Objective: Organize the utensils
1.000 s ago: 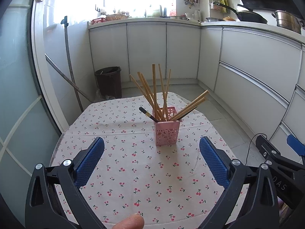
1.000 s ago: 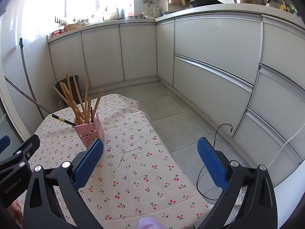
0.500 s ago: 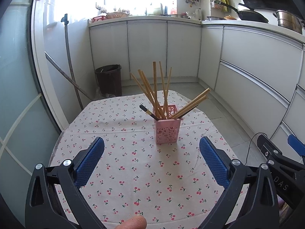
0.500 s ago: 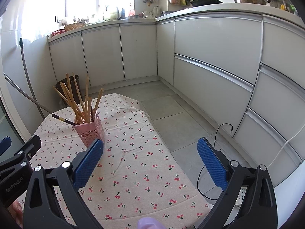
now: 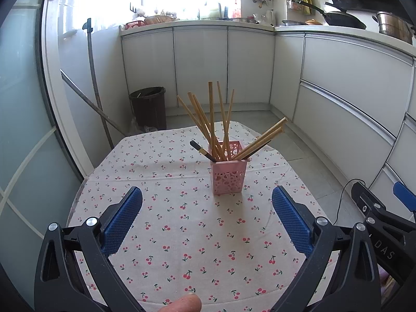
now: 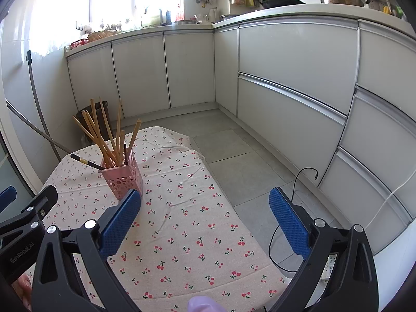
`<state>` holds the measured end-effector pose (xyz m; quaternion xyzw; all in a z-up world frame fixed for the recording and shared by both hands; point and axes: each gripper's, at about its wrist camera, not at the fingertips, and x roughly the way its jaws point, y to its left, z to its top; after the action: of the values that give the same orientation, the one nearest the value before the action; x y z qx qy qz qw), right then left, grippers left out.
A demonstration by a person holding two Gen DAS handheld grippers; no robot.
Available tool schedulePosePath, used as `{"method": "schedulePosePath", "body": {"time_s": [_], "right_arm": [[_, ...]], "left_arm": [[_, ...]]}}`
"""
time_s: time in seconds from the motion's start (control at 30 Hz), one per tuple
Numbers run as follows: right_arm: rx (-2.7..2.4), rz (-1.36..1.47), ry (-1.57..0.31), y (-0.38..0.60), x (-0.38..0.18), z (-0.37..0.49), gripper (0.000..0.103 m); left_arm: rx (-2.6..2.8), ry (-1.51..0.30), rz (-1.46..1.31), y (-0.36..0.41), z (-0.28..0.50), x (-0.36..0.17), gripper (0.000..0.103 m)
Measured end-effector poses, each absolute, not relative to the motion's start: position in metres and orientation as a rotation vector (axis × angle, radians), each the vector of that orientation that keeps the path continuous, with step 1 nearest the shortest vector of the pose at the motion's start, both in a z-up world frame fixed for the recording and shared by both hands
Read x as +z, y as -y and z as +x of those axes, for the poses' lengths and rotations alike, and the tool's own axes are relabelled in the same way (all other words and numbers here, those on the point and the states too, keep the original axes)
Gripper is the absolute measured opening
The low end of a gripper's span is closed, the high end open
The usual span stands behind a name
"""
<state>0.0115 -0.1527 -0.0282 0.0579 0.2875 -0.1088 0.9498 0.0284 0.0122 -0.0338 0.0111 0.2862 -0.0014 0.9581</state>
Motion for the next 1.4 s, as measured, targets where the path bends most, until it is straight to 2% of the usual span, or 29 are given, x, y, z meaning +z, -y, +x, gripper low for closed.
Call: {"method": "schedulePosePath", "body": {"time_s": [1.4], "right_arm": [[-0.221,0.12,-0.6,0.1534,-0.0342,0.0134,0.096]], "left_arm": [[0.012,-0.601,0.023,-0.016,0.0326,-0.0387,0.096]]}}
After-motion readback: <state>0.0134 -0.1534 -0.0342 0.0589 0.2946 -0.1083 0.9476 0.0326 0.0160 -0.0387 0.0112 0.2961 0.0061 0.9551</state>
